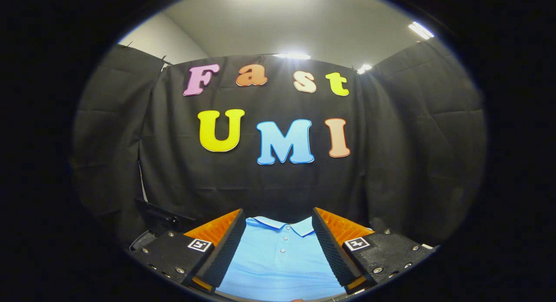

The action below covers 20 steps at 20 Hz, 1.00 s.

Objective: Put the clothes into the washing machine and then close the washing machine lid.

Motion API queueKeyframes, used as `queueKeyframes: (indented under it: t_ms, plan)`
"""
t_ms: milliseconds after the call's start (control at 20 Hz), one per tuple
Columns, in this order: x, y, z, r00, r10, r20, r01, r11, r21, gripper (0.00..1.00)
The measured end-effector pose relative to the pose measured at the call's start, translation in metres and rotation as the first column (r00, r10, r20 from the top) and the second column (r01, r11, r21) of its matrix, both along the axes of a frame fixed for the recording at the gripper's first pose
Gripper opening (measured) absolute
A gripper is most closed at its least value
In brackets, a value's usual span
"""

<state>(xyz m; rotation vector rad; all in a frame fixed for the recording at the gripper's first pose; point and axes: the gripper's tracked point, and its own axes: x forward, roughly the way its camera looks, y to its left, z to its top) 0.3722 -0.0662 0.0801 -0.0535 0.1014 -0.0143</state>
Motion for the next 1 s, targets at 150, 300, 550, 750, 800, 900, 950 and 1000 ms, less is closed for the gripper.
queueKeyframes:
  t_ms: [150,300,550,750,800,900,950,1000]
  plan:
    - [0.018,0.004,-0.011,0.999,0.014,-0.052,-0.014,1.0,0.003,0.95]
    - [0.036,0.007,-0.021,0.994,0.024,-0.109,-0.022,1.0,0.018,0.95]
    - [0.07,0.004,-0.047,0.969,0.03,-0.243,-0.021,0.999,0.04,0.95]
    - [0.092,0.002,-0.075,0.929,0.035,-0.368,-0.005,0.997,0.083,0.95]
    - [0.097,0.001,-0.083,0.918,0.035,-0.395,-0.002,0.996,0.084,0.95]
    - [0.104,0.002,-0.099,0.891,0.038,-0.453,-0.009,0.998,0.066,0.95]
    - [0.105,0.004,-0.108,0.875,0.039,-0.483,-0.015,0.998,0.054,0.95]
    - [0.107,0.005,-0.115,0.862,0.041,-0.506,-0.019,0.999,0.048,0.95]
